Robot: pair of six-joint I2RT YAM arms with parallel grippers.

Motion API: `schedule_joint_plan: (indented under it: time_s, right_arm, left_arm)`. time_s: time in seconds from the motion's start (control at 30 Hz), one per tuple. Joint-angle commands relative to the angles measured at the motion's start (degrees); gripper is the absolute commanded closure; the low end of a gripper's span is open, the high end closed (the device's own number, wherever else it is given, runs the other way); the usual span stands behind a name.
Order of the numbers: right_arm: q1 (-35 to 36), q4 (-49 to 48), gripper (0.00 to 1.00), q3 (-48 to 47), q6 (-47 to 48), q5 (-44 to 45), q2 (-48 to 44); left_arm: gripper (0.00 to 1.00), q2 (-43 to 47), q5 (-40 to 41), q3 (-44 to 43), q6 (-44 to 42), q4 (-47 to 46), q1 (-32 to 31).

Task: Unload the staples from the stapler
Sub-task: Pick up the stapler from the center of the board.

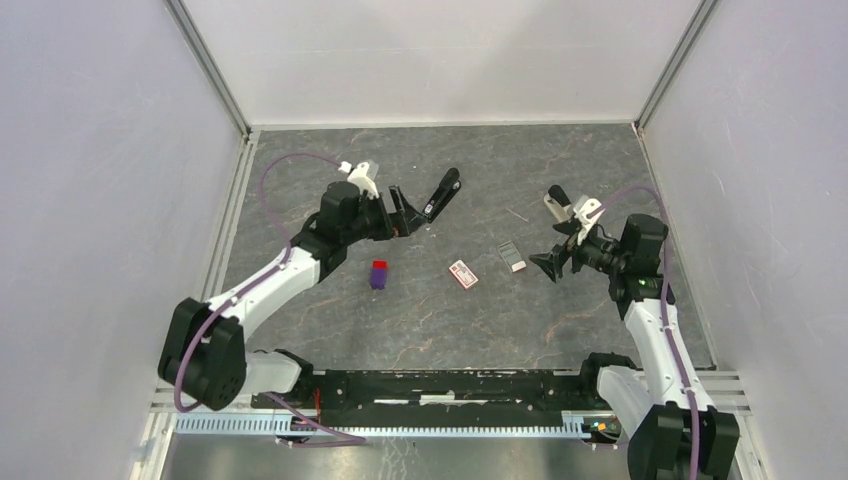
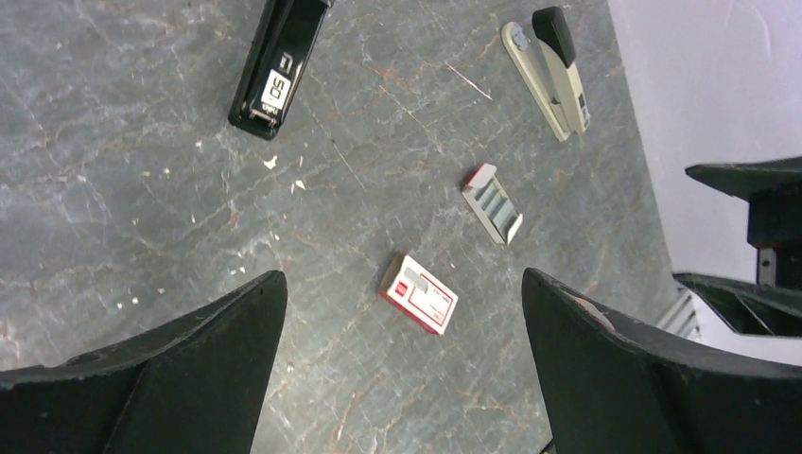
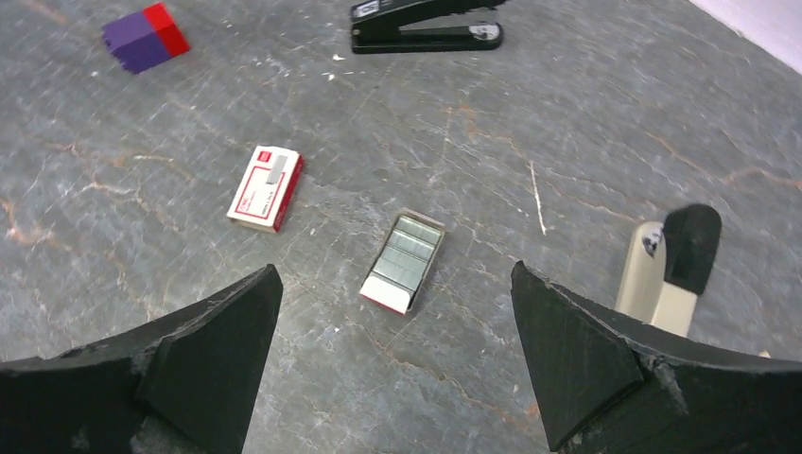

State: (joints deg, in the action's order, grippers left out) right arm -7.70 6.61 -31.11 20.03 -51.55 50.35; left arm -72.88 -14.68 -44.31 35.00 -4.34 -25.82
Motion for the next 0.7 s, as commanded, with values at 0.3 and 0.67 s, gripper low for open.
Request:
schedule_joint_plan:
  time_s: [0.3,0.67]
  right_arm:
    - [3.31,2.56,0.02,-0.31,9.58,-3.85,-0.33]
    - [3.75,1.46,0.02,0.51,11.98,-1.14,-1.80]
  left_arm:
    - [0.00,-9.89,-1.60,-18.55,-10.98,7.76,-0.88]
    - [0.00,-19.40,-16.28,-24.42,-1.57,-1.56,12.39]
